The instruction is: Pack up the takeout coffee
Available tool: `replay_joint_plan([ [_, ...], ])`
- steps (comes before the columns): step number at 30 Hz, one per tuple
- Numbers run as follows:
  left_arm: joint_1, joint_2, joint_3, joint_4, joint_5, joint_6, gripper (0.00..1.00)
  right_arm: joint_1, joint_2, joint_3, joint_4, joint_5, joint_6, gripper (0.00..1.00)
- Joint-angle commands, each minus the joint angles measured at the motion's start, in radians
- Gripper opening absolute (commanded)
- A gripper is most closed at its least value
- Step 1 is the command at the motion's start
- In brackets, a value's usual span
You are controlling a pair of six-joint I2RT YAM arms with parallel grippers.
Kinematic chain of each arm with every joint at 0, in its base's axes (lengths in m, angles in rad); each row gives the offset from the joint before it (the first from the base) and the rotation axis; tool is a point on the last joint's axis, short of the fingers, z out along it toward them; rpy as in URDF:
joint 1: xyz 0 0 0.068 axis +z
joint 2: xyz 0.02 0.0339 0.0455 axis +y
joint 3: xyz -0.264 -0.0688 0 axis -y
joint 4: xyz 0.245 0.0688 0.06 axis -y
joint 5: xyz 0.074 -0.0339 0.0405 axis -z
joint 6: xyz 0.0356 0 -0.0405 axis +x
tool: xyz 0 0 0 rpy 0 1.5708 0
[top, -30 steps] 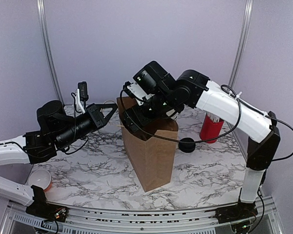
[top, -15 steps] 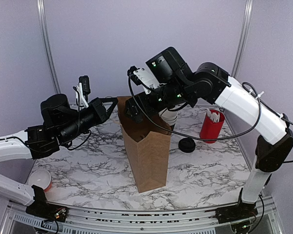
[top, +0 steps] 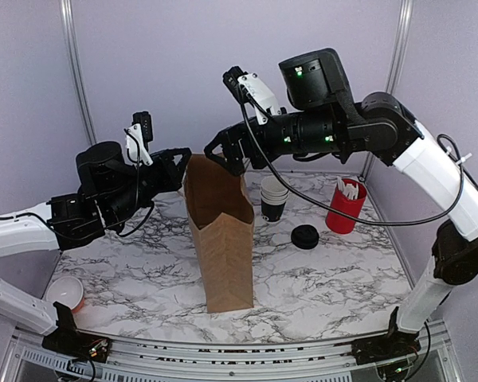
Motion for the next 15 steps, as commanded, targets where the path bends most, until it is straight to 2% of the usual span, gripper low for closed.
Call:
replay_joint_plan([
  [1, 0.000, 0.029, 0.063, -0.019, -0.038, 0.060, 0.00, 0.008, -0.079, -0.030, 0.080, 0.062, -0.025, 0.99],
  [9, 0.000, 0.006, 0.063, -0.061, 0.027, 0.006, 0.01, 0.008, -0.143, -0.139, 0.117, 0.138, -0.006, 1.00],
  [15, 0.000, -0.025, 0.067, -0.140, 0.013, -0.037, 0.25, 0.008, -0.164, -0.194, 0.142, 0.154, 0.001, 1.00],
])
